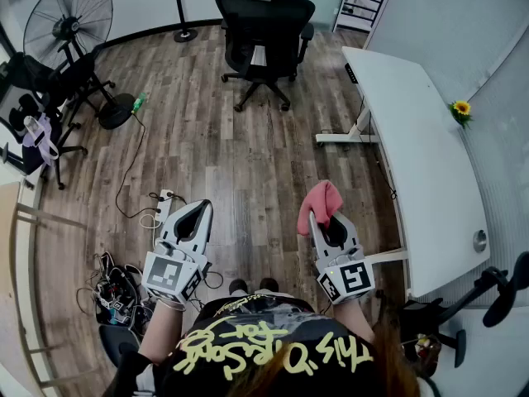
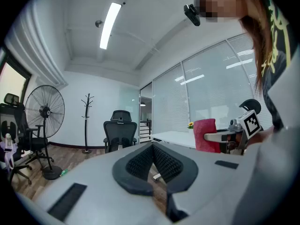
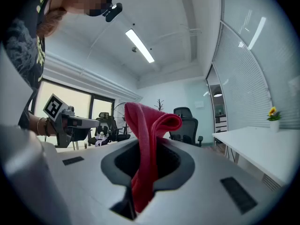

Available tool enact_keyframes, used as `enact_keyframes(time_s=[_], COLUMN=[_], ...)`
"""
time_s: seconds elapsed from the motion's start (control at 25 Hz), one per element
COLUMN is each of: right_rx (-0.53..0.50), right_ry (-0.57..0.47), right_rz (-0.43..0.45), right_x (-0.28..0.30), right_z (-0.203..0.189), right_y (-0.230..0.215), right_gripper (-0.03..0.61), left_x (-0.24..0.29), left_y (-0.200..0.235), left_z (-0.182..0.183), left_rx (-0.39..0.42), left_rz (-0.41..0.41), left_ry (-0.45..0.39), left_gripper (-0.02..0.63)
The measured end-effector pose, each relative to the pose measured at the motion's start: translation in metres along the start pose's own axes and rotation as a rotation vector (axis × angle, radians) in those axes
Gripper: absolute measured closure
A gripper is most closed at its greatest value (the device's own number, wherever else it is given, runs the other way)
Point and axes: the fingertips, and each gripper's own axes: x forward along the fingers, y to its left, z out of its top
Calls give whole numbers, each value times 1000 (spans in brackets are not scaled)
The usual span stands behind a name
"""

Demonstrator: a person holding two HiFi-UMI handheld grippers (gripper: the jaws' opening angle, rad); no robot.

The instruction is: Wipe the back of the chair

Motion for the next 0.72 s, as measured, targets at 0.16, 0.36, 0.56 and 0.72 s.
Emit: enact_keyframes(time_s=[0.16, 0.36, 0.56, 0.72], right_rx=[-7, -8, -14, -33], right_ry=[1, 5, 11, 15], right_rz=[3, 4, 10, 12], right_x=[-1, -2, -1, -3], right_z=[-1, -3, -5, -6], right_y=[1, 1, 4, 6], right_gripper=[517, 517, 517, 517], left_x=[0, 1, 1, 0], left_y=[-1, -4, -5, -7], left_z=[0, 0, -3, -4], left_rx=[2, 22, 18, 25], left_rz=[-1, -5, -7, 0], left_ry=[-2, 3, 15, 30], left_gripper=[621, 620, 620, 621])
